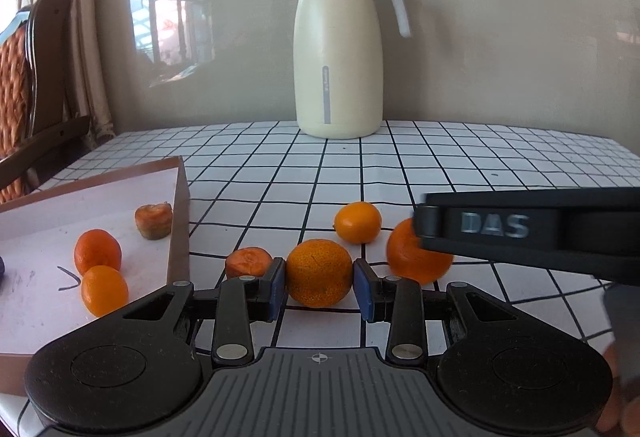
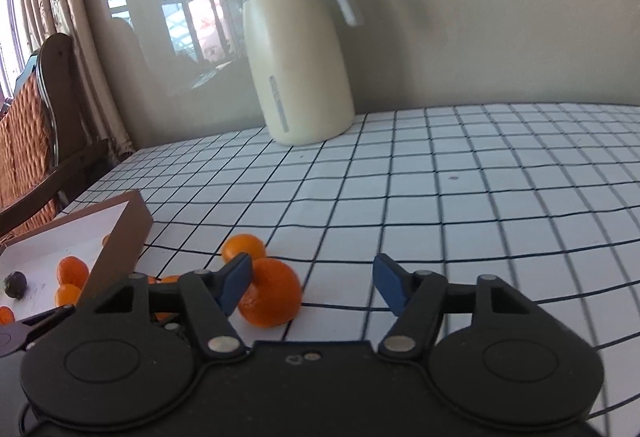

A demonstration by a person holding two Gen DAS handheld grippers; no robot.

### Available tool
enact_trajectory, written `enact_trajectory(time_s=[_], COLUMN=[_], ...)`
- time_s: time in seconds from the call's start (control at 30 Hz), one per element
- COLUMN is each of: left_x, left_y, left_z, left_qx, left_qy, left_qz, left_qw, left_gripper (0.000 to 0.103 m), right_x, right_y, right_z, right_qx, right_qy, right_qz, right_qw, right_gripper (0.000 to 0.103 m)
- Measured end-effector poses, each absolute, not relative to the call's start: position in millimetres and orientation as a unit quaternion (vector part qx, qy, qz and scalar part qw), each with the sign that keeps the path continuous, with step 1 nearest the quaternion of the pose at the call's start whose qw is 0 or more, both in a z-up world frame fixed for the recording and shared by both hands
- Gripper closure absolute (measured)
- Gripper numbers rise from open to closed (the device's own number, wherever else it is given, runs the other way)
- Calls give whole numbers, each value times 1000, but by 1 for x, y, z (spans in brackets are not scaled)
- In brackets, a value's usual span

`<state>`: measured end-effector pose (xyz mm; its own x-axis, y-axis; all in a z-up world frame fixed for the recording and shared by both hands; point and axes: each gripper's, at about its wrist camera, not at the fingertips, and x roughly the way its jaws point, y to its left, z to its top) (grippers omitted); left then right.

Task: Organize fruits
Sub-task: 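Grasp an orange with the left tool while the right tool grasps another orange, then lift both held oranges and carry them over the white box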

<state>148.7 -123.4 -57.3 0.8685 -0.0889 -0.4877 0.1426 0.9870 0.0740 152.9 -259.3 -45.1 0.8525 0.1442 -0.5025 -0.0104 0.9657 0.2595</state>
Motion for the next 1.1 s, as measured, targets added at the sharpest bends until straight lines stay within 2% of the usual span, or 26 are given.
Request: enact_trajectory(time_s=[0.17, 0.27, 0.33, 0.37, 1.1], left_x=[146, 145, 144, 144, 145], left_y=[-124, -124, -124, -123, -129], left_z=[-57, -57, -57, -57, -59], left_qx=[64, 68, 69, 67, 69], left_qy=[246, 245, 245, 245, 248], left_qz=[-61, -63, -63, -64, -50], left_qw=[965, 965, 965, 965, 965], left_gripper=[66, 66, 66, 66, 66], right_x=[160, 162, 162, 162, 137], right_y=[-247, -239, -235, -234, -263], right_z=[-49, -52, -52, -52, -48], right_qx=[127, 133, 132, 135, 91], right_qy=[279, 287, 284, 284, 284], right_qz=[66, 85, 95, 98, 53], right_qw=[949, 945, 945, 944, 953], right_gripper=[50, 60, 73, 75, 76])
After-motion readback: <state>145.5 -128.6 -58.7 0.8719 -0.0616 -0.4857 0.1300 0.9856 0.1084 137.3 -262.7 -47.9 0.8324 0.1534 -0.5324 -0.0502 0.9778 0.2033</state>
